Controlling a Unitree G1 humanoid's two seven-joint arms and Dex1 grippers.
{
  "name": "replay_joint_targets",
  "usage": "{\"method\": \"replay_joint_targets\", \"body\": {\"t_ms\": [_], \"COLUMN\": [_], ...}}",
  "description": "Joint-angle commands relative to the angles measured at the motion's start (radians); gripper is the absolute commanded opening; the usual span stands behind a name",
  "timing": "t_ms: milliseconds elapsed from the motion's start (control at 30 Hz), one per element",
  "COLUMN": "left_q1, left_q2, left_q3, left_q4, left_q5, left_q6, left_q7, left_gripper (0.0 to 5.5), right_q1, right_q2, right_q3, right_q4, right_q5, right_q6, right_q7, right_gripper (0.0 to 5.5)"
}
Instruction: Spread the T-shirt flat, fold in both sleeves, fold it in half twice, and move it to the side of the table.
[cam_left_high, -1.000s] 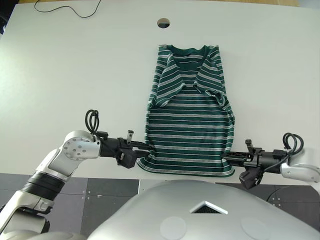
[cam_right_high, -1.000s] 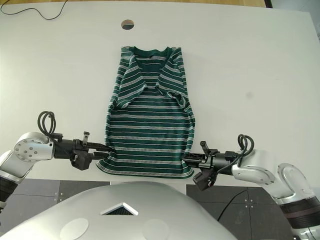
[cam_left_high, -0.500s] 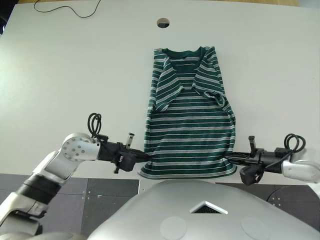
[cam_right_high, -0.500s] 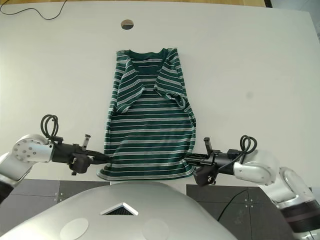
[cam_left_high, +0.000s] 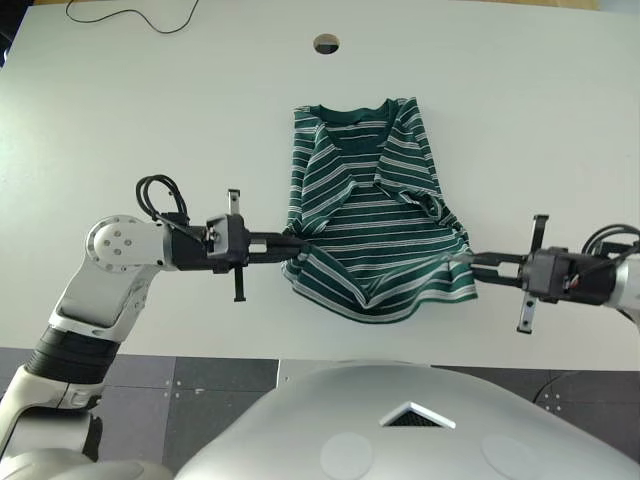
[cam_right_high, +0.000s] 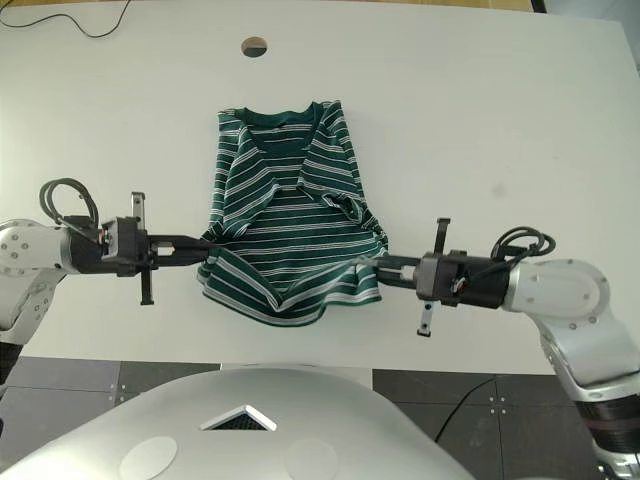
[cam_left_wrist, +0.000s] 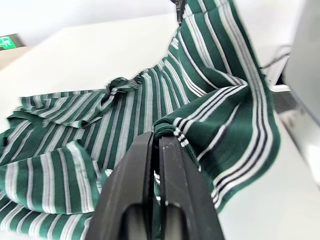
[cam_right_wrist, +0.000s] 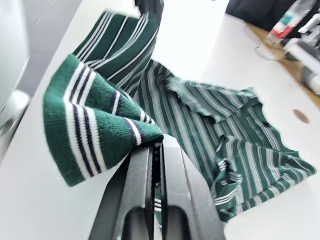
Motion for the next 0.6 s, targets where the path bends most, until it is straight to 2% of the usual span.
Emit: {"method": "replay_joint_targets", "body": {"t_ms": [33,200,333,433,600], "left_q1": [-0.103,-0.19,-0.264,-0.322,-0.411], "left_q2": [-0.088,-0.178,-0.243,-0.286,-0.354], "left_q3": [0.051,0.082,0.095,0.1,0.159], "left_q4": [0.051,0.14,0.242,0.323,0.442], "left_q5": [0.012,0.073,0.143,0.184,0.189], "left_q6": [0.121,0.195,0.272,0.35,0.436], "left_q7": [0.114,0.219,0.328,0.4,0.484], "left_gripper": [0.11,0.11,0.11,0.11,0.11], "right_q1": [-0.165,-0.387,-0.581,-0.682,-0.817], "right_q2": [0.066,0.199,0.324,0.402,0.522], "right_q3": [-0.009,0.047,0.091,0.126,0.121], "right_q4": [0.037,0.179,0.417,0.577,0.82], "right_q5": [0.058,0.006,-0.094,-0.179,-0.25], "right_q6": [0.147,0.327,0.477,0.525,0.568], "right_q7": [-0.035,-0.121,-0.239,-0.289,-0.343], "right_gripper": [0.1,0.1,0.1,0.1,0.1]}}
